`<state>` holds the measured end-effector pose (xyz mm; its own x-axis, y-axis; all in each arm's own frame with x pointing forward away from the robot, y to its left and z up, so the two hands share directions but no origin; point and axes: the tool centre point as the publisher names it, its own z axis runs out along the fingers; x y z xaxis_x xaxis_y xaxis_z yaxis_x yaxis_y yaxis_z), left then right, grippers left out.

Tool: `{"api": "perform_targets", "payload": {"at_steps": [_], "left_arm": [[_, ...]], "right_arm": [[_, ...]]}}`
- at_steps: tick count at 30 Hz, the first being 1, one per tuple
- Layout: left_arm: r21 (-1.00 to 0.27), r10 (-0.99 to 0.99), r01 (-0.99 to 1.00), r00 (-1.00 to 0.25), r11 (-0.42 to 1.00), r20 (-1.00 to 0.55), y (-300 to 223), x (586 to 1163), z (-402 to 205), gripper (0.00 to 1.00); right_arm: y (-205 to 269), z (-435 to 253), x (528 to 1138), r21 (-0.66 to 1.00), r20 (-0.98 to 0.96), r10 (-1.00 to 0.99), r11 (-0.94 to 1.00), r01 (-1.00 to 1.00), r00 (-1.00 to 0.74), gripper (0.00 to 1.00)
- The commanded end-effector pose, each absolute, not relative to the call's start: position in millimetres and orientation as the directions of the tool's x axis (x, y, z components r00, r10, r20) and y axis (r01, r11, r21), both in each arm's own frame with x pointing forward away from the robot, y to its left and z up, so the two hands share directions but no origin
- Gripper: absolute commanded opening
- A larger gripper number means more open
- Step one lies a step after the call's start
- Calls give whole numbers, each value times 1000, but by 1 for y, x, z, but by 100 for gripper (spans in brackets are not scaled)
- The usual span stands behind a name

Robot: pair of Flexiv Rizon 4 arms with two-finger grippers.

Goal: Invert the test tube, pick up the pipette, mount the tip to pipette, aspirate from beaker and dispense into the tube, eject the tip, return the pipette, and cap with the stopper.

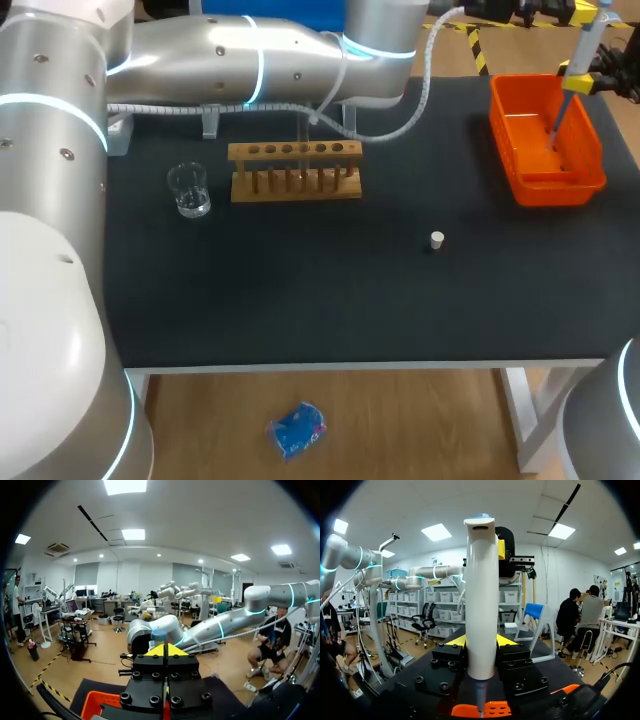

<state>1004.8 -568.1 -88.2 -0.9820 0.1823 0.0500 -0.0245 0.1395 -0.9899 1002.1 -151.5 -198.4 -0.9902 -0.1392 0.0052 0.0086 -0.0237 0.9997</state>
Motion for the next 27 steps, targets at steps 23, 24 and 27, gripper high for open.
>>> {"api": "perform_targets", "payload": {"at_steps": [23,24,27], "left_arm": [[-988,175,-62,-981,141,86,-571,1002,-112,0],[-988,177,-63,-980,142,88,-572,1002,-112,0],[-987,179,-67,-980,144,93,-573,1002,-114,0]], "right_arm": [[-154,-196,1006,1000,4,-149,-26,8,-989,0],[-154,-196,1006,1000,4,-149,-26,8,-989,0],[-154,-196,1006,1000,4,-149,-26,8,-989,0]]}}
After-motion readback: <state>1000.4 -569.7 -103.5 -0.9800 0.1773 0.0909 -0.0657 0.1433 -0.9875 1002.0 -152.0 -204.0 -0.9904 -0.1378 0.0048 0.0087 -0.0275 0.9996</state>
